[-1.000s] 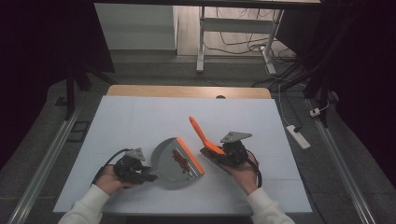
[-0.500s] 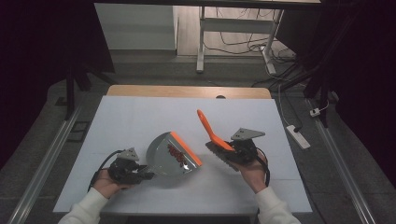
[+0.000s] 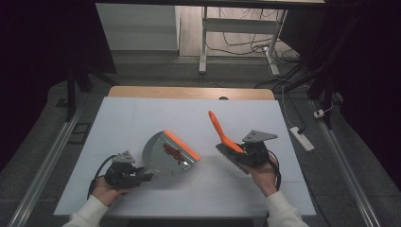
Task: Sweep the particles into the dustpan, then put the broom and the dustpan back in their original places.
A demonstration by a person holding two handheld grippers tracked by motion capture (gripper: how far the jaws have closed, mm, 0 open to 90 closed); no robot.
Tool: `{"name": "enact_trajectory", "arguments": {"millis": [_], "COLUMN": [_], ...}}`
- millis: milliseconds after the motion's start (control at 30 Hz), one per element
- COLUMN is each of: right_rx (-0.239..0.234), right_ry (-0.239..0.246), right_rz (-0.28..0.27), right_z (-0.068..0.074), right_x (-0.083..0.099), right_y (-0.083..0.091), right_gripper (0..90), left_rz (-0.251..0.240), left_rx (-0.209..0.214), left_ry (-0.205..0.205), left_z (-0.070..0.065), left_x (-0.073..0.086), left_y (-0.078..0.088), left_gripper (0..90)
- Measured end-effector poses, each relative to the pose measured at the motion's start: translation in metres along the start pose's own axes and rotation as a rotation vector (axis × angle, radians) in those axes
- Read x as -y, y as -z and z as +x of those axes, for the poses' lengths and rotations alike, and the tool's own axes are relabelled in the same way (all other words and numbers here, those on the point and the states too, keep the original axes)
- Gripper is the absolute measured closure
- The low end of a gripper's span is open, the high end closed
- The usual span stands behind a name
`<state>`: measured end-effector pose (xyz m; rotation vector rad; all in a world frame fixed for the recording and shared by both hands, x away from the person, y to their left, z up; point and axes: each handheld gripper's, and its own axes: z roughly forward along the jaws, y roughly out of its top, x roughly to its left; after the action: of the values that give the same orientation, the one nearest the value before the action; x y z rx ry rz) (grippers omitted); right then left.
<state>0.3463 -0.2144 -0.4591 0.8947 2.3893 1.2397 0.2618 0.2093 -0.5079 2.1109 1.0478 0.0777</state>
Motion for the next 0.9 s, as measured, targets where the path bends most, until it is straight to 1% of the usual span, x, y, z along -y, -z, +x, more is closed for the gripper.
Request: {"name": "enact_trajectory", "arguments": {"millis": [200, 333, 500, 567, 800, 900], "right_rx": [0.008, 0.012, 0.008, 0.006, 0.008, 0.009], "right_ry": [-0.011, -0.017, -0.012, -0.018, -0.015, -0.023], "right_rz": [0.008, 0.017, 0.024, 0.028, 0.035, 0.04], "right_z": [-0.006, -0.006, -0.007, -0.008, -0.009, -0.009], "right_x": [0.005, 0.008, 0.011, 0.012, 0.016, 0.019], "right_y": [0.004, 0.005, 0.006, 0.007, 0.009, 0.01], "right_gripper": [70.0, 70.0, 70.0, 70.0, 70.0, 70.0], "left_rz": [-0.024, -0.035, -0.047, -0.048, -0.063, -0.069], "left_rx": [-0.014, -0.027, -0.039, -0.044, -0.071, -0.084], "left_ry": [0.023, 0.039, 0.056, 0.062, 0.089, 0.1], "left_z": [0.001, 0.001, 0.004, 0.004, 0.007, 0.007], "left_x": [0.003, 0.006, 0.008, 0.009, 0.01, 0.012], "left_y": [0.004, 0.007, 0.01, 0.01, 0.012, 0.013], "left_gripper": [62.3, 62.3, 62.3, 62.2, 62.2, 62.2]}}
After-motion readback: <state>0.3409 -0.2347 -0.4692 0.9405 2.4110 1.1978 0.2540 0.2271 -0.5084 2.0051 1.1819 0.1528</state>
